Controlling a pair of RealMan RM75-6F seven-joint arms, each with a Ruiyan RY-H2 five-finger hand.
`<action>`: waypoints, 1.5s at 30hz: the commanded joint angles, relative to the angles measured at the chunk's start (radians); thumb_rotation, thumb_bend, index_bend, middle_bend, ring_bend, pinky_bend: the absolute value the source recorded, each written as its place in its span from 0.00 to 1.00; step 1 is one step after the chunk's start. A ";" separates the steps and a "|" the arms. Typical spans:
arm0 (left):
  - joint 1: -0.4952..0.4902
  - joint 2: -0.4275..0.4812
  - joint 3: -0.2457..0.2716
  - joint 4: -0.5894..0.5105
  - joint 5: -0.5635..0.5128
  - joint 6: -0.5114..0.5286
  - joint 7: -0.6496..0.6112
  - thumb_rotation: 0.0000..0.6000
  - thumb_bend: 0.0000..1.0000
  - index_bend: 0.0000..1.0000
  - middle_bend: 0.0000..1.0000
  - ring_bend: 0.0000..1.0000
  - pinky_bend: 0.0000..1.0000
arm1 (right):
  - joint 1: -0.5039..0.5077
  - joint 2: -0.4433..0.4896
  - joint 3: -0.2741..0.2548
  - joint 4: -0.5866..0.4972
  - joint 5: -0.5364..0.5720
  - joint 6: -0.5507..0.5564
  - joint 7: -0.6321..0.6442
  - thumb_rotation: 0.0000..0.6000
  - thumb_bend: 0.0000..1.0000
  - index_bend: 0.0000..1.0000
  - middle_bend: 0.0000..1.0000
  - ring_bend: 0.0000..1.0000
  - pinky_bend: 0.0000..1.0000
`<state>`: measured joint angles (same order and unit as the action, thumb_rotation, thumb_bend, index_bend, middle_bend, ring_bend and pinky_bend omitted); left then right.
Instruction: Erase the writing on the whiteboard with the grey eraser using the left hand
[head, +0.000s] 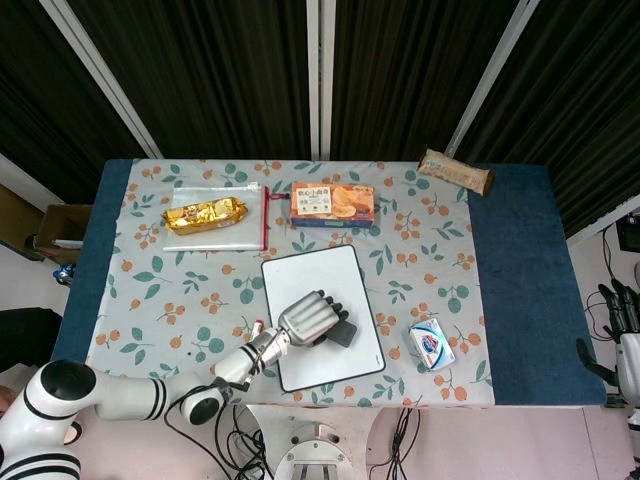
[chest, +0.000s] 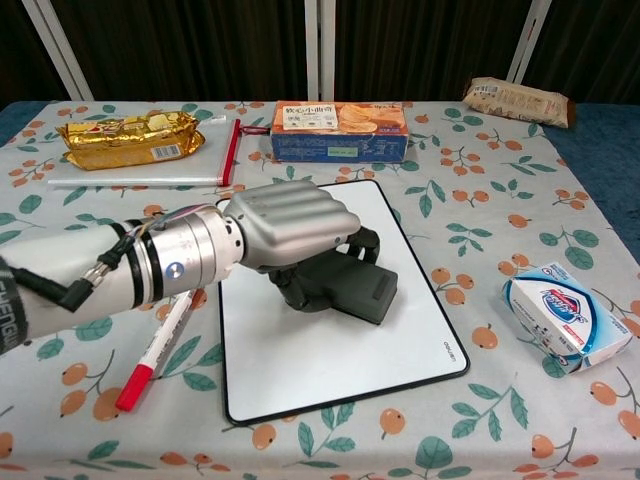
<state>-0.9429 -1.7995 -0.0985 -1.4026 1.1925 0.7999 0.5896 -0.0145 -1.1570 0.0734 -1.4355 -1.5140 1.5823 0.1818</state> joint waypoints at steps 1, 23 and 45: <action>-0.017 -0.013 -0.027 0.031 -0.023 -0.009 -0.008 1.00 0.52 0.71 0.61 0.55 0.68 | 0.003 0.001 0.003 0.001 0.006 -0.007 0.002 1.00 0.26 0.00 0.00 0.00 0.00; -0.070 -0.051 -0.103 0.268 -0.078 -0.026 -0.093 1.00 0.52 0.71 0.61 0.55 0.69 | 0.011 -0.004 0.010 0.016 0.025 -0.029 0.005 1.00 0.26 0.00 0.00 0.00 0.00; 0.046 0.076 0.017 0.034 -0.019 0.064 -0.137 1.00 0.52 0.71 0.61 0.55 0.69 | 0.009 -0.013 0.004 0.032 0.020 -0.028 0.018 1.00 0.28 0.00 0.00 0.00 0.00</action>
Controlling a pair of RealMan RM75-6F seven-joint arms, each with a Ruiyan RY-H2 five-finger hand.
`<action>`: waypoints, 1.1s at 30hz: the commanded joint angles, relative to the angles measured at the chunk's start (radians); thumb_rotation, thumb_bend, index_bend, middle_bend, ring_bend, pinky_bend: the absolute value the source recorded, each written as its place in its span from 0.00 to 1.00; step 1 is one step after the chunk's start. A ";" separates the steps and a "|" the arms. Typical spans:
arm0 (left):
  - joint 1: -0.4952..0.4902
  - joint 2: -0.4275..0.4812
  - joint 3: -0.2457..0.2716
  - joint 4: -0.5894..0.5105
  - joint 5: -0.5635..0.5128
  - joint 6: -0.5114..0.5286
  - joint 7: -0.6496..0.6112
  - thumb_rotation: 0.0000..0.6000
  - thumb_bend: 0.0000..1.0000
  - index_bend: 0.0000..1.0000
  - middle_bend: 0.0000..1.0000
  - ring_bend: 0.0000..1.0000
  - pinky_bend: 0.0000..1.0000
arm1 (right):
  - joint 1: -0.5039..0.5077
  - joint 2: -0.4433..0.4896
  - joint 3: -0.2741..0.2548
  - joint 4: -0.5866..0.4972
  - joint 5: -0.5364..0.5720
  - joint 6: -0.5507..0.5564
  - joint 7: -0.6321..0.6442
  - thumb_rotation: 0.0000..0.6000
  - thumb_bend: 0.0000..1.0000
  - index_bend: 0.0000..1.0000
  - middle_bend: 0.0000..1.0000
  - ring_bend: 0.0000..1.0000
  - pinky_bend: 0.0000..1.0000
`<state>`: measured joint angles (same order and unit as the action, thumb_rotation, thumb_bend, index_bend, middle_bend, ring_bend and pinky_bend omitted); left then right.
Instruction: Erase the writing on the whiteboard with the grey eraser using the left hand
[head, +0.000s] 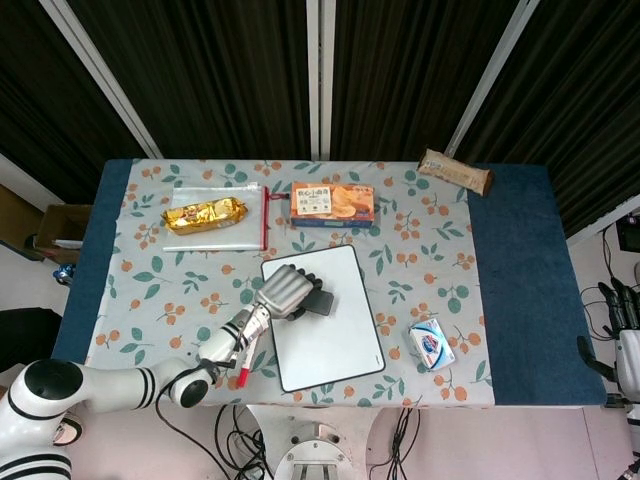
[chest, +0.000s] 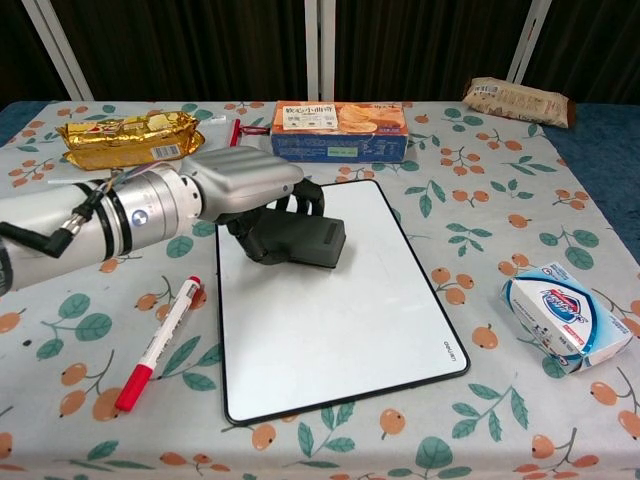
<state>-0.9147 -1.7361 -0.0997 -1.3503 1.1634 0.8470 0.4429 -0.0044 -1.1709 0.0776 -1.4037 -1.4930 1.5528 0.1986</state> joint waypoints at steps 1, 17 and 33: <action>0.027 0.019 0.027 -0.033 0.013 0.024 0.013 1.00 0.52 0.71 0.61 0.55 0.69 | -0.002 0.000 -0.001 0.001 -0.002 0.003 0.004 1.00 0.28 0.00 0.00 0.00 0.00; 0.112 0.129 0.148 -0.262 0.086 0.067 0.043 1.00 0.52 0.71 0.61 0.55 0.69 | -0.010 -0.002 -0.008 0.004 -0.019 0.022 0.011 1.00 0.28 0.00 0.00 0.00 0.00; 0.194 0.338 0.107 -0.404 0.240 0.241 -0.112 1.00 0.52 0.71 0.61 0.55 0.69 | -0.001 0.004 -0.003 -0.027 -0.021 0.017 -0.027 1.00 0.28 0.00 0.00 0.00 0.00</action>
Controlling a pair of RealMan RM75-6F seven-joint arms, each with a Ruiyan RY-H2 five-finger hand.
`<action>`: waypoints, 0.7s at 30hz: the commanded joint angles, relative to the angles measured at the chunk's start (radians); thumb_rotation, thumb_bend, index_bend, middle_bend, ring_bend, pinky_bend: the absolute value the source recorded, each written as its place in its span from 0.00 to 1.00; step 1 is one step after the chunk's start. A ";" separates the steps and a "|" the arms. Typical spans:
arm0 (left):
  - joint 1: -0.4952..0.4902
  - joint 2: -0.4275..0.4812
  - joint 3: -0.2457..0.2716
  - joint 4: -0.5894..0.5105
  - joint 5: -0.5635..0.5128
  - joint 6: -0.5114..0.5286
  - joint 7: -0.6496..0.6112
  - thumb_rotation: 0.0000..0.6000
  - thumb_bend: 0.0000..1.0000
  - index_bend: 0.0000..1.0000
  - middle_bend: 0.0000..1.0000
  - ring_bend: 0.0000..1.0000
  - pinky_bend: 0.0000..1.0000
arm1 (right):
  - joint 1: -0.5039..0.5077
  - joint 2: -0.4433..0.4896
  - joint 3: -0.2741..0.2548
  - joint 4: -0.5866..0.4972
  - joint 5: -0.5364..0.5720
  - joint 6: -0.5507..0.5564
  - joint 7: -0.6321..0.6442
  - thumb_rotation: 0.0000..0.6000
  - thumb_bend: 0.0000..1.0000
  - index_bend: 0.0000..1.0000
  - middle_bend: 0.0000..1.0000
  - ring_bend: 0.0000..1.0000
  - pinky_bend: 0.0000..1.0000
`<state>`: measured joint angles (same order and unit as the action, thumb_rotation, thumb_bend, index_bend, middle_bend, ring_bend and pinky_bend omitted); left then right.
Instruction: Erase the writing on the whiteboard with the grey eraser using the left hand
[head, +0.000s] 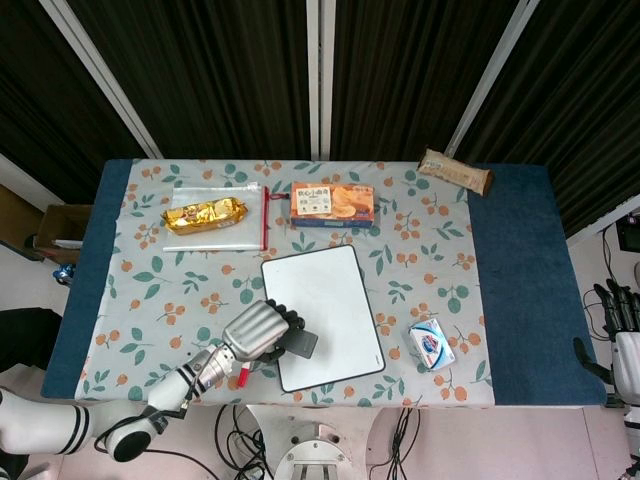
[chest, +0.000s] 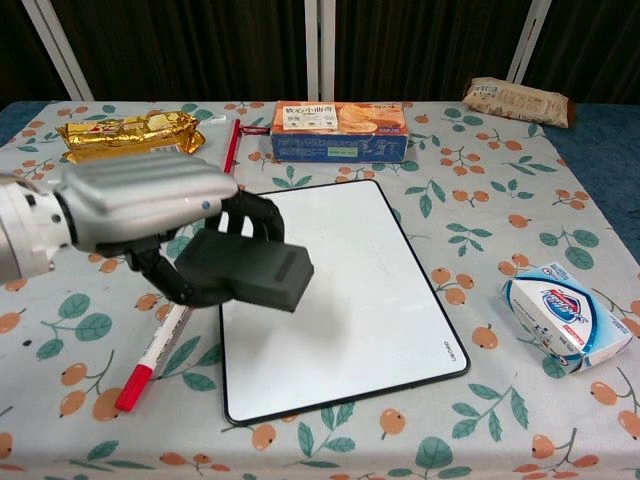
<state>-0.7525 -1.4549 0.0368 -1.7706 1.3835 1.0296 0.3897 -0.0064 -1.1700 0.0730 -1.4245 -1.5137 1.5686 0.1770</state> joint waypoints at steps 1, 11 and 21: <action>0.043 0.072 -0.041 0.044 0.011 0.073 -0.088 1.00 0.52 0.71 0.61 0.55 0.69 | 0.002 0.005 0.002 -0.012 0.000 0.001 -0.010 1.00 0.28 0.00 0.00 0.00 0.00; 0.100 0.031 -0.062 0.426 -0.068 0.021 -0.324 1.00 0.48 0.72 0.61 0.56 0.69 | 0.002 0.008 0.002 -0.043 -0.012 0.015 -0.036 1.00 0.28 0.00 0.00 0.00 0.00; 0.131 -0.038 -0.023 0.579 0.028 0.026 -0.430 1.00 0.46 0.71 0.61 0.56 0.68 | -0.015 0.036 0.012 -0.074 -0.005 0.048 -0.043 1.00 0.28 0.00 0.00 0.00 0.00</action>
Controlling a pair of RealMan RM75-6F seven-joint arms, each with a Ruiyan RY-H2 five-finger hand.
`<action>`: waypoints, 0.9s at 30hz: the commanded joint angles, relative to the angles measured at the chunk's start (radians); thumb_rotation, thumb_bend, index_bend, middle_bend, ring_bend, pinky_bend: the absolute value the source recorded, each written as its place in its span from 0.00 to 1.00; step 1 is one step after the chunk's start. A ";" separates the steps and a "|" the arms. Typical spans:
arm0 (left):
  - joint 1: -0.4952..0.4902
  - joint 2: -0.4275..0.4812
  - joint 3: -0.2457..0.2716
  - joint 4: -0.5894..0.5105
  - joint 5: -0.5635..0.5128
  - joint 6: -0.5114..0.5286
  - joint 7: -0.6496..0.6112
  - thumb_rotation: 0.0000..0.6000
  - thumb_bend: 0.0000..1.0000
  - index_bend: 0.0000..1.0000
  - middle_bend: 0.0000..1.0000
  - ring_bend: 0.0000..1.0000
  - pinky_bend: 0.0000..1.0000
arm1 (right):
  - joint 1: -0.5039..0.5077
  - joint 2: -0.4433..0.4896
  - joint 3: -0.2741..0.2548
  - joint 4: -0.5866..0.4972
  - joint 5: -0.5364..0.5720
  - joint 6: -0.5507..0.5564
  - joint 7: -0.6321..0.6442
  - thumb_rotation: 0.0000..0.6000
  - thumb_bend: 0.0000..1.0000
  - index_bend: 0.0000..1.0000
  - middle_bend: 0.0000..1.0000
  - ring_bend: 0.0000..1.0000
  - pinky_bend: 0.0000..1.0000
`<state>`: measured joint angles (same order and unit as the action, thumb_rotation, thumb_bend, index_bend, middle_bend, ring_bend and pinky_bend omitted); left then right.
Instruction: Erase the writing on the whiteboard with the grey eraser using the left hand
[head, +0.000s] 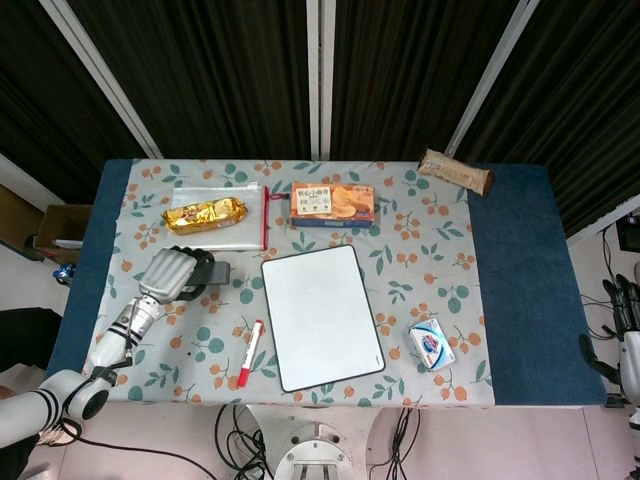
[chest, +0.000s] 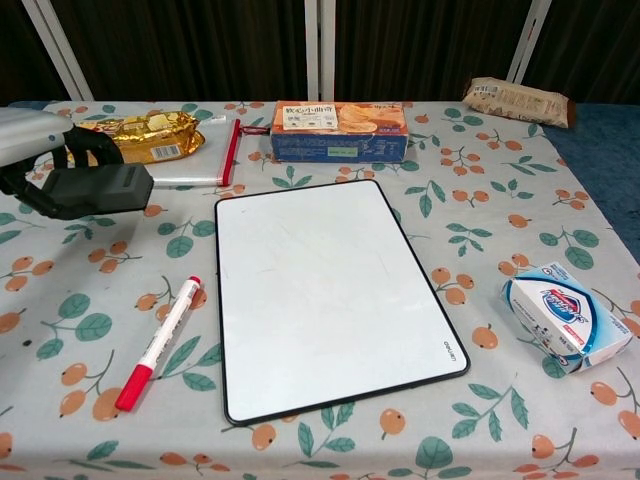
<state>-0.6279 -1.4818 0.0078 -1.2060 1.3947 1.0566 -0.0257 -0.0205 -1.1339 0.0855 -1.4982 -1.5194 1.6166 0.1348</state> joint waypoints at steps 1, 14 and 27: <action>0.007 -0.014 0.008 0.020 0.028 0.001 -0.021 1.00 0.44 0.69 0.60 0.55 0.68 | -0.001 -0.002 -0.001 0.001 0.002 0.000 0.000 1.00 0.28 0.00 0.00 0.00 0.00; 0.024 -0.013 0.023 0.063 0.081 0.003 -0.048 1.00 0.04 0.09 0.09 0.10 0.24 | -0.001 -0.010 -0.003 0.007 -0.004 -0.001 -0.001 1.00 0.28 0.00 0.00 0.00 0.00; 0.179 0.165 -0.010 -0.174 0.094 0.296 0.064 0.45 0.00 0.07 0.07 0.05 0.19 | -0.012 -0.009 -0.007 0.017 -0.037 0.039 0.010 1.00 0.27 0.00 0.00 0.00 0.00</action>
<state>-0.5168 -1.3850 0.0124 -1.2971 1.4846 1.2428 -0.0185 -0.0314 -1.1412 0.0783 -1.4858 -1.5523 1.6521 0.1446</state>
